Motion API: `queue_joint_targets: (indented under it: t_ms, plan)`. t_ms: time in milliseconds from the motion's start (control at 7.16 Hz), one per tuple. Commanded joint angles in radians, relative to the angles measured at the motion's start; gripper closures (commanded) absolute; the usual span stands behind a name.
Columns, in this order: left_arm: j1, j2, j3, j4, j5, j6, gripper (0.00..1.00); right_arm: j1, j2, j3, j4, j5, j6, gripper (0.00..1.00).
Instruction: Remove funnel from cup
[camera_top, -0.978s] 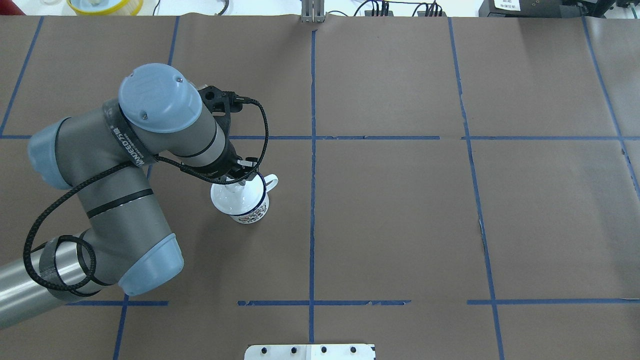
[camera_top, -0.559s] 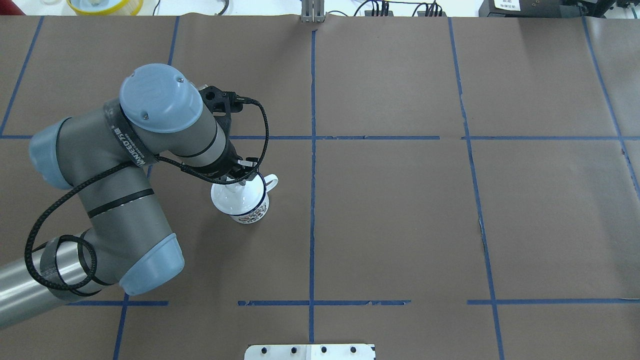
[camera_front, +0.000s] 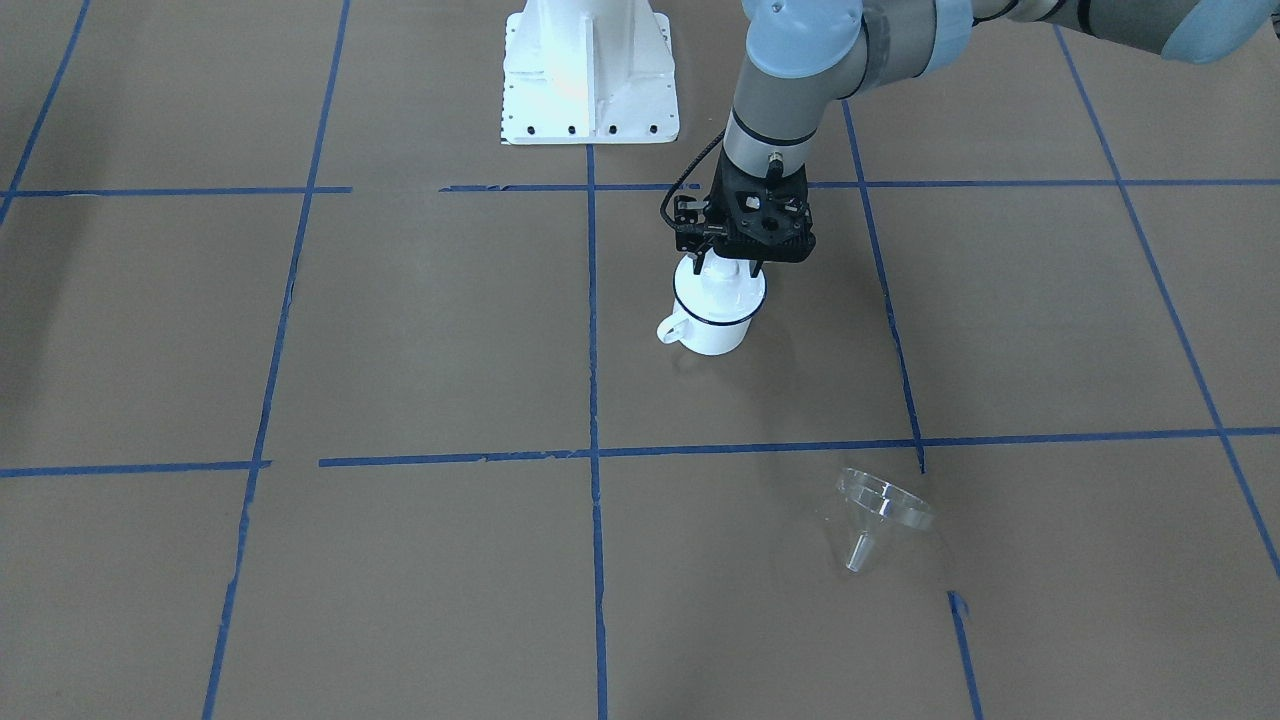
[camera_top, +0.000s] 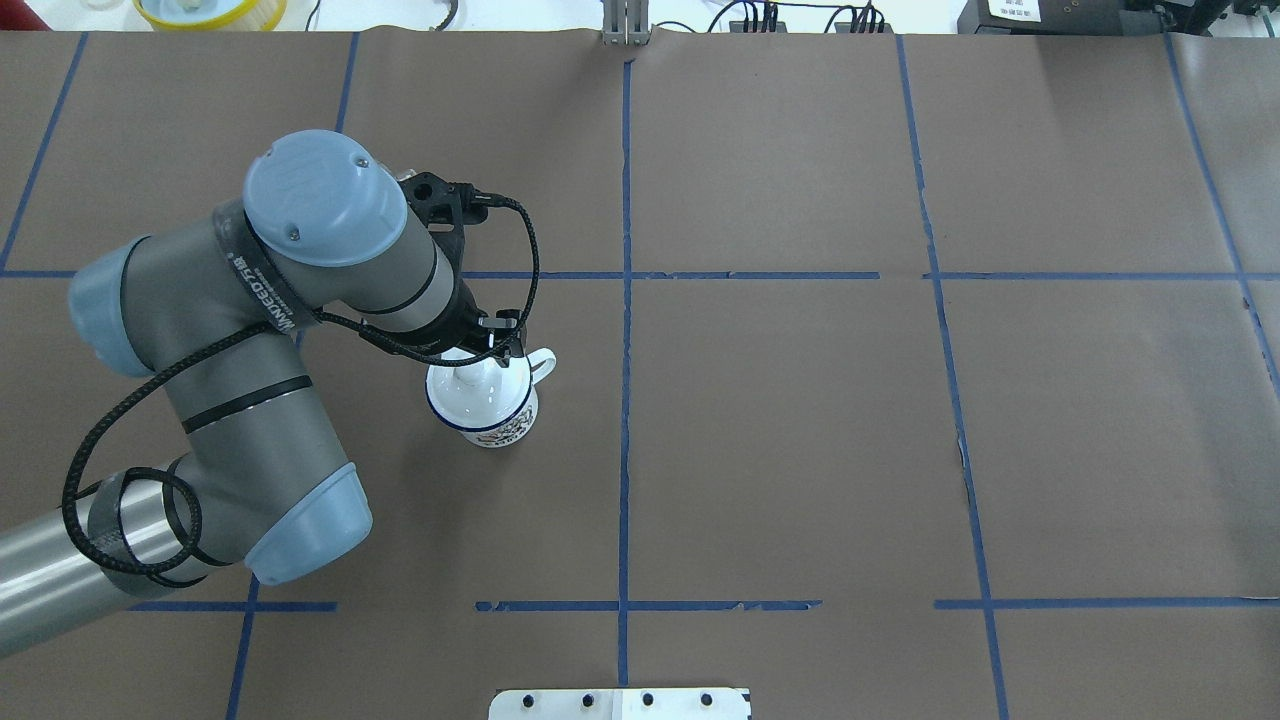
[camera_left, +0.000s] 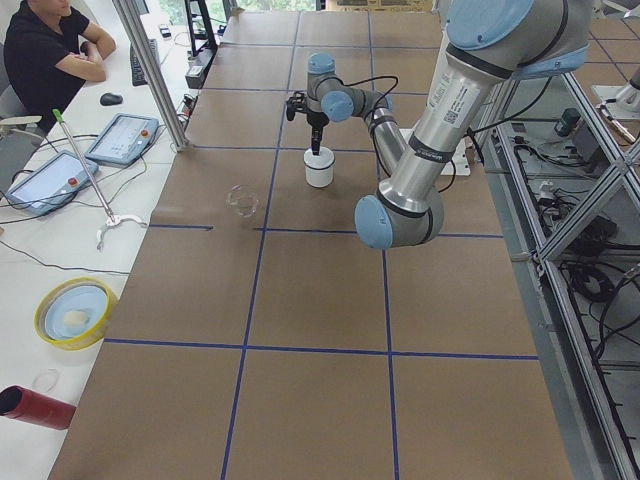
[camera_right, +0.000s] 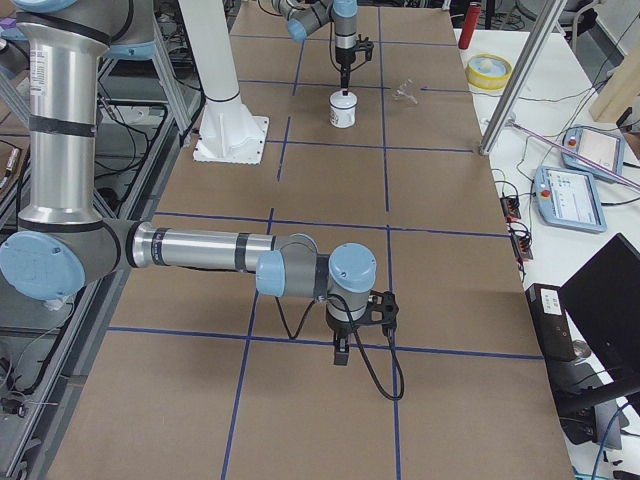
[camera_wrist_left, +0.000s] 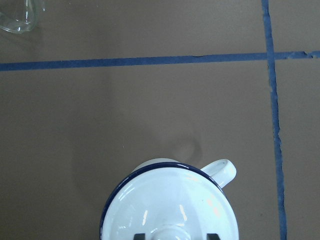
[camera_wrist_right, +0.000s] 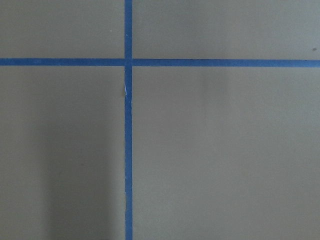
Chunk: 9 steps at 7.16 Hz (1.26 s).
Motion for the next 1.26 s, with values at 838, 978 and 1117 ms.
queue_joint_targets:
  t_ms: [838,978,1117]
  plan:
    - [-0.188,0.041,-0.102,-0.008,-0.009,0.19,0.0,0.0,0.0,0.0,0.0,0.0,0.0,0.0]
    - [-0.285,0.082,-0.098,-0.018,-0.038,0.307,0.0,0.0,0.001,0.0,0.0,0.0,0.0,0.0]
    - [-0.395,0.173,-0.091,-0.075,-0.132,0.447,0.0,0.0,0.0,0.0,0.0,0.0,0.0,0.0]
